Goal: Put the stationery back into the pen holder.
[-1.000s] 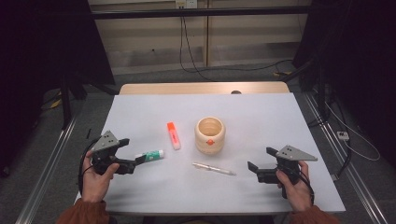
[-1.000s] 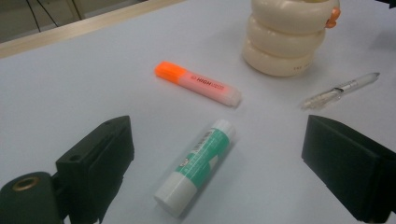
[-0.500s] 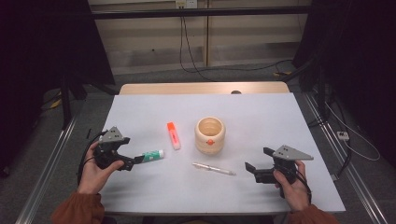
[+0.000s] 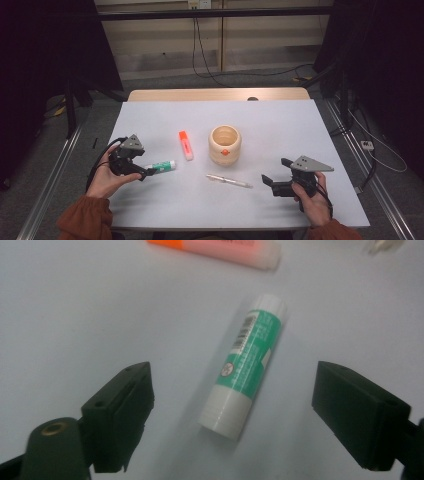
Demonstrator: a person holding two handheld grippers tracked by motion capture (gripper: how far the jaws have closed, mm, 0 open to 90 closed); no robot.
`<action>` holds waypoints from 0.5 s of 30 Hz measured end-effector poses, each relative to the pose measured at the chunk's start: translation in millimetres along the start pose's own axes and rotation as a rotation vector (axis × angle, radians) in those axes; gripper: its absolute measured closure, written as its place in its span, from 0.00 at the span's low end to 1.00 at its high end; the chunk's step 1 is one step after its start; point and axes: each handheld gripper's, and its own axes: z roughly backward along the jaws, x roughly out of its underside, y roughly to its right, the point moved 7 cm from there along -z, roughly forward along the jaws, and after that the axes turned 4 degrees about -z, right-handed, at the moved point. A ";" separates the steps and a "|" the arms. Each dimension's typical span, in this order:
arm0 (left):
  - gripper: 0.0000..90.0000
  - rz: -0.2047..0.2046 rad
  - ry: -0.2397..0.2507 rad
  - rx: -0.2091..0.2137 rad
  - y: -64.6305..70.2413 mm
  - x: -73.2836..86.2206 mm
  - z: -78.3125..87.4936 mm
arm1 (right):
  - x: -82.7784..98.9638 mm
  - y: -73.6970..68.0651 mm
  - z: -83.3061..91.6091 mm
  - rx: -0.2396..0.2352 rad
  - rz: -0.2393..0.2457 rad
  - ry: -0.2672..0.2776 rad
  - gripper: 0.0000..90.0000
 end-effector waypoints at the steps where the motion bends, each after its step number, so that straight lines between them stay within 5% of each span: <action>1: 0.20 -0.005 -0.016 0.008 0.1 0.4 -2.8 | 0.3 -0.1 -0.1 0.000 -0.001 -0.003 0.06; 15: 0.36 -0.050 -0.128 0.082 -2.8 4.2 -21.7 | 2.3 -1.0 -1.7 -0.005 0.006 -0.016 0.06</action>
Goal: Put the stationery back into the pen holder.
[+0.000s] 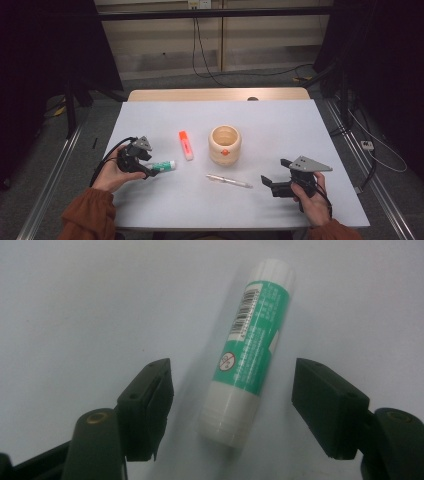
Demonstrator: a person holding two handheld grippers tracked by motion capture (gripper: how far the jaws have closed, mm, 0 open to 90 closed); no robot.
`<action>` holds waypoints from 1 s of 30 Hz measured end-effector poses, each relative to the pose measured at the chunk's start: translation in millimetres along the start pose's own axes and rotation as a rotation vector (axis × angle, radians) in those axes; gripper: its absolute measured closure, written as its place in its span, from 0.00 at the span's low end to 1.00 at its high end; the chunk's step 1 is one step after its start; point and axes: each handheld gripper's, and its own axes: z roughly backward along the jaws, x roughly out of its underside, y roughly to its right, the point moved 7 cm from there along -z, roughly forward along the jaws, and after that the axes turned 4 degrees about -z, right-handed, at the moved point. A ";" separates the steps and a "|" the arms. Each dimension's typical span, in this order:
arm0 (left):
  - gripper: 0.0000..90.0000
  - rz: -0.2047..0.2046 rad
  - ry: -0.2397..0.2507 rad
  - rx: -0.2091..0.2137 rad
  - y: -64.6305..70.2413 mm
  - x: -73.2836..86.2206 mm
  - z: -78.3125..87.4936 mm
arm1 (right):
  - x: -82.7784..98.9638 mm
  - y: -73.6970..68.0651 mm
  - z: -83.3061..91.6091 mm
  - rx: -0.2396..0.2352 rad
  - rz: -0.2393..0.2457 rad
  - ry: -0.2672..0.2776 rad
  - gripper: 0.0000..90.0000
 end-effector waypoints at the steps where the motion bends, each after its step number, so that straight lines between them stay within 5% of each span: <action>1: 0.38 -0.009 -0.009 0.006 -0.2 0.6 -1.0 | 0.1 0.1 -0.1 0.002 0.001 -0.001 0.06; 13: 0.54 -0.033 -0.097 0.036 1.3 0.8 -10.8 | 0.0 0.3 -0.7 0.005 0.002 0.000 0.05; 30: 0.72 -0.041 -0.104 0.067 1.7 -0.1 -11.4 | 0.5 0.4 -1.0 0.010 0.009 -0.005 0.05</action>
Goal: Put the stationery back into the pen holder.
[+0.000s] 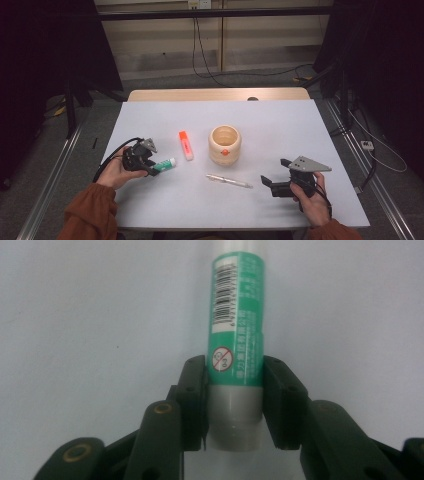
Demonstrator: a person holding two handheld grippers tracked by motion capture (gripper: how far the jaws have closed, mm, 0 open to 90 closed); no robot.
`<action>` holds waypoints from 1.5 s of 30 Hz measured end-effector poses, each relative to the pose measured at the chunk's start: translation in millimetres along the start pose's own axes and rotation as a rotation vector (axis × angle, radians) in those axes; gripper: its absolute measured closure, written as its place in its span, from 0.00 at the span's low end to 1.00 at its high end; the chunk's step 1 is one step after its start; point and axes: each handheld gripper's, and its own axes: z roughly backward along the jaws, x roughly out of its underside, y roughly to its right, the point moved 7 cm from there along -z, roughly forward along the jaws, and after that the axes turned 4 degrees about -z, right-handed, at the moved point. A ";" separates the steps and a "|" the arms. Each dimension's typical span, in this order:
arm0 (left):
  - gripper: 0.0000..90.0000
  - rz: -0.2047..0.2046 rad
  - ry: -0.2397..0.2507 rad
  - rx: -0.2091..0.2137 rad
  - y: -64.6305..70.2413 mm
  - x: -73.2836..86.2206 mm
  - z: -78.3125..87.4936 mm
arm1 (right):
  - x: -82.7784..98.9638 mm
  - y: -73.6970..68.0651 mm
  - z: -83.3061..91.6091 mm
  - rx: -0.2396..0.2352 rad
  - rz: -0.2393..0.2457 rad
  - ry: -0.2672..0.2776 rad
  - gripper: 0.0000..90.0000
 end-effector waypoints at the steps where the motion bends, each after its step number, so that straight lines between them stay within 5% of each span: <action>1: 0.72 -0.001 -0.001 -0.001 0.6 -0.1 -0.1 | -0.1 0.1 0.1 0.000 0.001 0.001 0.05; 8: 0.73 -0.021 0.002 -0.016 1.9 -0.5 0.3 | -0.3 0.2 0.0 0.001 0.000 0.001 0.05; 15: 0.73 0.009 0.018 0.000 1.7 0.7 1.8 | -0.6 0.6 -0.1 0.001 0.011 -0.001 0.05; 24: 0.73 0.039 0.105 0.013 6.0 -1.8 15.2 | -3.1 -4.8 -0.5 -0.024 0.042 0.003 0.04; 37: 0.73 0.052 0.192 0.071 30.1 -14.2 27.6 | -6.5 -13.3 -7.6 -0.083 0.044 -0.012 0.05; 45: 0.73 -0.011 0.184 0.116 53.5 -27.5 32.2 | -9.7 -25.0 -8.5 -0.141 0.055 -0.032 0.07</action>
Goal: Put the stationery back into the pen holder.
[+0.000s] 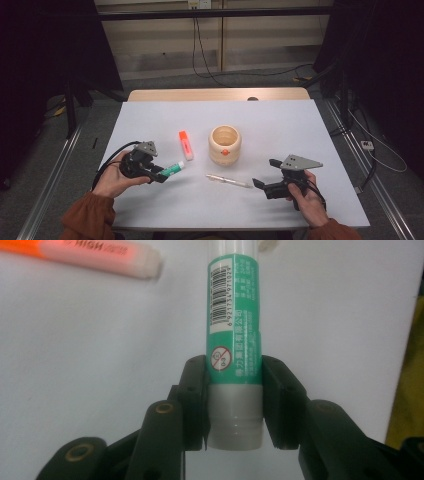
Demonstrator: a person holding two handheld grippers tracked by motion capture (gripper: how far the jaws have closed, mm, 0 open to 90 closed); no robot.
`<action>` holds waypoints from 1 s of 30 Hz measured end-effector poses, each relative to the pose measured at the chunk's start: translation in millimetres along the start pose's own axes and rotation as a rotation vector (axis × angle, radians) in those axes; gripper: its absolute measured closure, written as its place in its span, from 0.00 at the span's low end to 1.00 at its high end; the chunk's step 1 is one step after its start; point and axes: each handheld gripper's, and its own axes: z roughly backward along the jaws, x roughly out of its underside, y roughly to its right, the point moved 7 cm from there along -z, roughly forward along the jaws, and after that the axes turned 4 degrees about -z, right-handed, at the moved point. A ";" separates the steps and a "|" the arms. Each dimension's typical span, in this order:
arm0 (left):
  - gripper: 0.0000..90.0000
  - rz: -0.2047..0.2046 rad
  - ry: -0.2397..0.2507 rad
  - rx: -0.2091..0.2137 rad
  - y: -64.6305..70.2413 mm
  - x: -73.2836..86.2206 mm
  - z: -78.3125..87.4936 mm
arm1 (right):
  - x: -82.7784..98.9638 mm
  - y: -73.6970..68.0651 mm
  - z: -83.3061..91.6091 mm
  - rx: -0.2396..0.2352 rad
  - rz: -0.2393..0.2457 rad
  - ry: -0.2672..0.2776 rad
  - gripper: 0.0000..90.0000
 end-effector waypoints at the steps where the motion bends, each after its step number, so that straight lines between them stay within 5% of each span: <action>1: 0.73 0.006 0.013 0.013 3.5 -3.3 -0.8 | -0.1 -3.1 -0.6 -0.016 0.002 -0.010 0.07; 5: 0.73 -0.025 0.001 0.021 12.8 -13.5 -4.3 | 1.0 -11.8 -4.4 -0.073 0.022 -0.060 0.06; 6: 0.73 -0.040 -0.027 0.007 13.7 -15.0 -4.4 | 0.8 -12.5 -5.3 -0.073 0.027 -0.067 0.06; 9: 0.73 -0.037 -0.006 0.033 18.9 -22.2 -9.7 | -0.5 -15.3 -6.9 -0.073 0.043 -0.090 0.06; 30: 0.73 -0.129 -0.027 0.068 43.1 -56.6 -26.9 | -2.8 -59.3 -22.8 -0.170 0.182 -0.148 0.09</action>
